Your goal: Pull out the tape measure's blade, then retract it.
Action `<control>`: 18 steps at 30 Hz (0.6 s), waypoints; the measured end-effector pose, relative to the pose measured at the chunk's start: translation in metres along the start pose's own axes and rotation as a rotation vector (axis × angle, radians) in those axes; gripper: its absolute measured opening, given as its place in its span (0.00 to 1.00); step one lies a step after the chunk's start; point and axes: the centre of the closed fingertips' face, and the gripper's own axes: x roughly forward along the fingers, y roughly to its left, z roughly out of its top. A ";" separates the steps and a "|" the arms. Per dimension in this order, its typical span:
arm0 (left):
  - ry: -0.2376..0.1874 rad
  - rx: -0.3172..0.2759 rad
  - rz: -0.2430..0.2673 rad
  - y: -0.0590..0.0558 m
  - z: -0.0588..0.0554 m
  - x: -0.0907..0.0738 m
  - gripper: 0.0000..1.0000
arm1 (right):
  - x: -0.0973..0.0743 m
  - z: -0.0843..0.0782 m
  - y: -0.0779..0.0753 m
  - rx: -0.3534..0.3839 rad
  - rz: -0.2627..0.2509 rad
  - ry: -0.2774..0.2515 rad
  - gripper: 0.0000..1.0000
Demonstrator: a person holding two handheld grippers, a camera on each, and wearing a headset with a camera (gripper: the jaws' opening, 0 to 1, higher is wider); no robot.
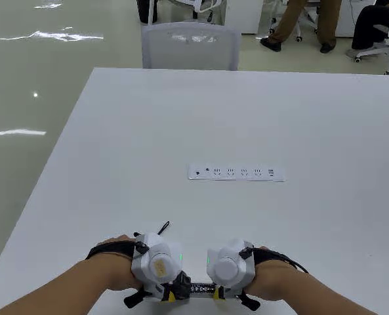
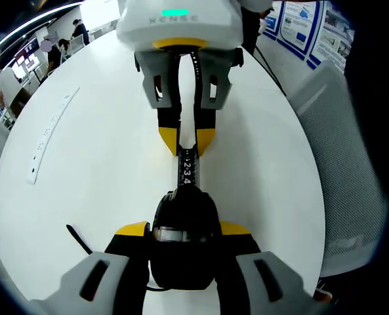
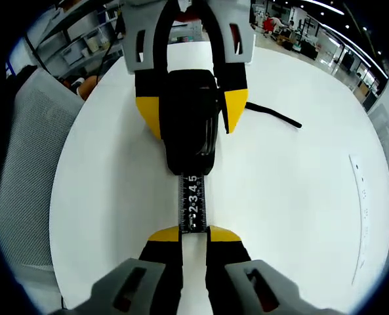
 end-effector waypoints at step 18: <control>-0.003 -0.007 -0.005 0.002 -0.002 0.003 0.34 | -0.008 -0.020 -0.001 0.015 0.002 0.022 0.10</control>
